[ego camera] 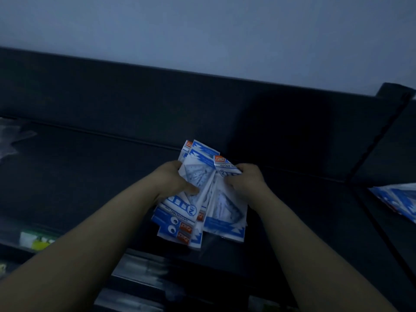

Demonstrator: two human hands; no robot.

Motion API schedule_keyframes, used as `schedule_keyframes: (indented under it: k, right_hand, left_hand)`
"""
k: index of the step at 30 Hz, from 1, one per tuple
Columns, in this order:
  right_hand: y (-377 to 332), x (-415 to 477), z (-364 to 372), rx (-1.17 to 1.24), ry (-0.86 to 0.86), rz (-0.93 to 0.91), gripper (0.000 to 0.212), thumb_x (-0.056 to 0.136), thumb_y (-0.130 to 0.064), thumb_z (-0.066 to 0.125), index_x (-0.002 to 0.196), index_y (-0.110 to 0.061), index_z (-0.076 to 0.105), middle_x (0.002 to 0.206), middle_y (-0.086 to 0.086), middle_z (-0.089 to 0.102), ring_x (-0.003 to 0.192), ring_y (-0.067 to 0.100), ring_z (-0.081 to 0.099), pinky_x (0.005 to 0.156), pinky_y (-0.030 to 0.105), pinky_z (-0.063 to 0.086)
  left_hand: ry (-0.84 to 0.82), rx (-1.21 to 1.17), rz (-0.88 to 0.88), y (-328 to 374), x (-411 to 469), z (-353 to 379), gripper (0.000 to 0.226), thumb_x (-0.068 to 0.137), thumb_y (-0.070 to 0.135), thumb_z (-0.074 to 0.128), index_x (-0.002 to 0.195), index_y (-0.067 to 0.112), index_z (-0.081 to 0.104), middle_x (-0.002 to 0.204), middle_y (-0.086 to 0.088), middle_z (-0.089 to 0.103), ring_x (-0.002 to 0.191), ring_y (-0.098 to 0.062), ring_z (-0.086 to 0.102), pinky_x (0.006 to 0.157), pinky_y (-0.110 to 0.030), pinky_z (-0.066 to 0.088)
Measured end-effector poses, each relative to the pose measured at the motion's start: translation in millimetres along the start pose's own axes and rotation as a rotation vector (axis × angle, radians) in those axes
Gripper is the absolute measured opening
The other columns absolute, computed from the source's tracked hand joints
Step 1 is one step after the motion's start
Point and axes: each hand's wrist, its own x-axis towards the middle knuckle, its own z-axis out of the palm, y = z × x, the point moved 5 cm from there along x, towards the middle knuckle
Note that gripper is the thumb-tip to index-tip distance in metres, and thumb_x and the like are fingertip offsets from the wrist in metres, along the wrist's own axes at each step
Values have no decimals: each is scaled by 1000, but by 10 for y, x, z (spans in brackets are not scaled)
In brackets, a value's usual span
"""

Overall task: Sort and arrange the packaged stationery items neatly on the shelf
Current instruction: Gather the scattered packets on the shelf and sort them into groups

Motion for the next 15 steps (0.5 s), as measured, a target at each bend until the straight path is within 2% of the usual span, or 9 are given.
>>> schedule_keyframes:
  k: [3, 6, 9, 12, 15]
  right_hand:
    - [-142, 58, 281, 69, 27, 35, 9, 82, -3, 62, 90, -6, 66, 94, 14, 68, 85, 24, 64, 75, 32, 50]
    - [-265, 100, 541, 190, 63, 68, 13, 84, 3, 58, 91, -7, 63, 94, 15, 66, 77, 21, 59, 65, 25, 46]
    - [-369, 147, 676, 160, 118, 40, 20, 87, -1, 57, 106, -5, 61, 102, 11, 64, 81, 18, 57, 63, 24, 45]
    - [-425, 162, 733, 35, 146, -36, 44, 90, -9, 59, 132, -9, 47, 117, 7, 59, 92, 14, 53, 72, 24, 44]
    - [-436, 105, 747, -52, 174, -81, 63, 91, -11, 59, 146, -15, 30, 135, 10, 47, 103, 15, 51, 84, 24, 41]
  left_hand:
    - [18, 3, 0, -83, 77, -281, 45, 71, 8, 83, 107, 17, 58, 96, -1, 68, 77, -15, 66, 54, -25, 50]
    - [40, 20, 27, -163, 204, -541, 46, 72, 8, 82, 109, 17, 56, 90, 5, 64, 73, -9, 62, 49, -20, 45]
    - [53, 90, 89, -235, 355, -747, 48, 75, 12, 80, 114, 16, 53, 98, 4, 63, 74, -3, 57, 51, -16, 41]
    - [42, 232, 151, -273, 467, -862, 66, 73, 24, 81, 129, 15, 46, 121, -1, 59, 91, -11, 58, 64, -21, 47]
    - [38, 378, 200, -278, 504, -913, 93, 54, 53, 78, 135, 22, 42, 131, -6, 51, 112, -24, 54, 93, -40, 50]
